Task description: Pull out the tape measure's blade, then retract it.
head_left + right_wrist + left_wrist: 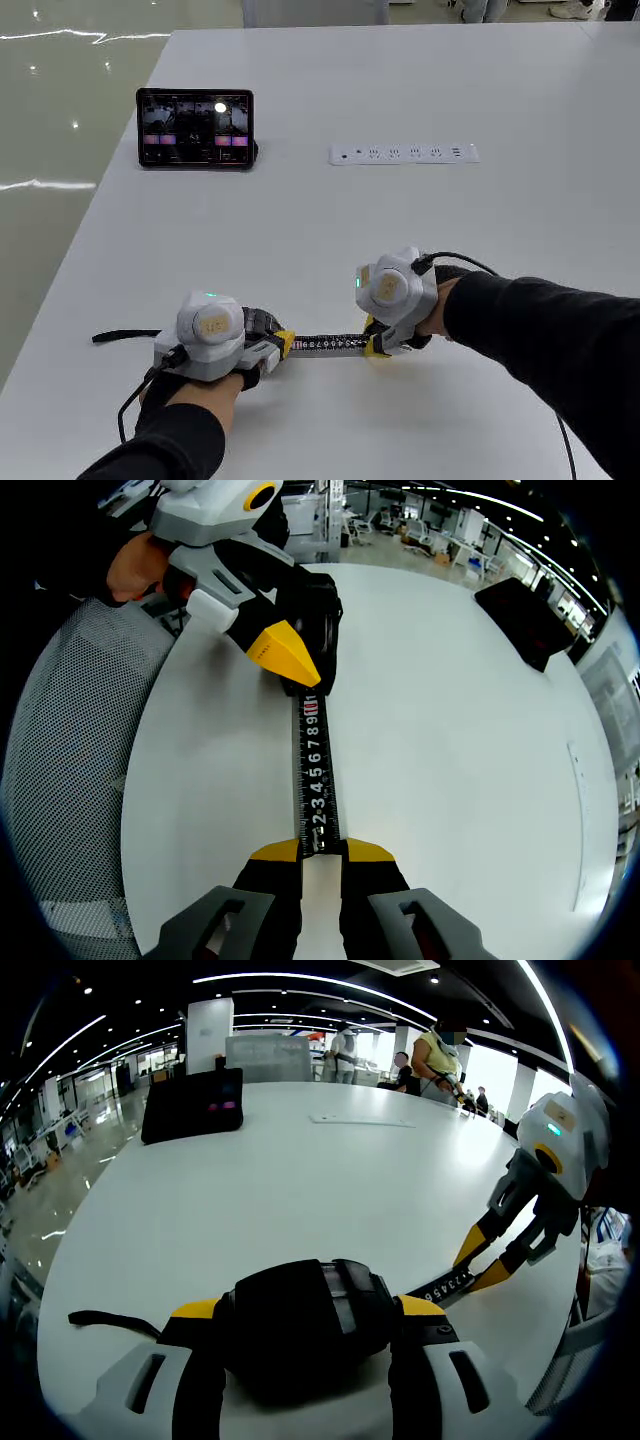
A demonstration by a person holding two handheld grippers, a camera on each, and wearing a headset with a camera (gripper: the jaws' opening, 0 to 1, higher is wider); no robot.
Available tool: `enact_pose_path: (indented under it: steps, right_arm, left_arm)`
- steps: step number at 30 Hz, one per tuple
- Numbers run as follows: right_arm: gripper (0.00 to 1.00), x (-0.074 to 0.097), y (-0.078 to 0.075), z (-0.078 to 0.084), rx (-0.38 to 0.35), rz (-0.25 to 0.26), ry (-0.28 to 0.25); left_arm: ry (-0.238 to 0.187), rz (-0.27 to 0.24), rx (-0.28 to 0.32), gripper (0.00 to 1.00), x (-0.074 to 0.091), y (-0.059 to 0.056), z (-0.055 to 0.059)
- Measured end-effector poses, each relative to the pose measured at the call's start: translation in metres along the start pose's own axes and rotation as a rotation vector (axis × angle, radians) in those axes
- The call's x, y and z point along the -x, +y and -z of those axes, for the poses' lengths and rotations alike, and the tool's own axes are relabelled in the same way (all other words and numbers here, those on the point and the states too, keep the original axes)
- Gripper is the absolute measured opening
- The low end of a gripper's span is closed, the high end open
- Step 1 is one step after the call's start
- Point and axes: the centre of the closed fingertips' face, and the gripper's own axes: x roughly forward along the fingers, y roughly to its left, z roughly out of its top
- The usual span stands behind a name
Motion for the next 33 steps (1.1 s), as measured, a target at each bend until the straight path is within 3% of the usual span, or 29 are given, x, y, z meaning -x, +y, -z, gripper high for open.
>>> enact_pose_path:
  steps: [22,33]
  right_arm:
    - [0.10,-0.002,-0.001,-0.004,-0.023,-0.005,-0.033]
    - [0.10,-0.004,0.000,-0.011,-0.021,-0.005,-0.031]
  left_arm:
    - [-0.008,0.013,0.023,0.62,0.001,0.000,-0.001]
    - [0.002,-0.004,-0.018,0.62,0.000,0.000,-0.001]
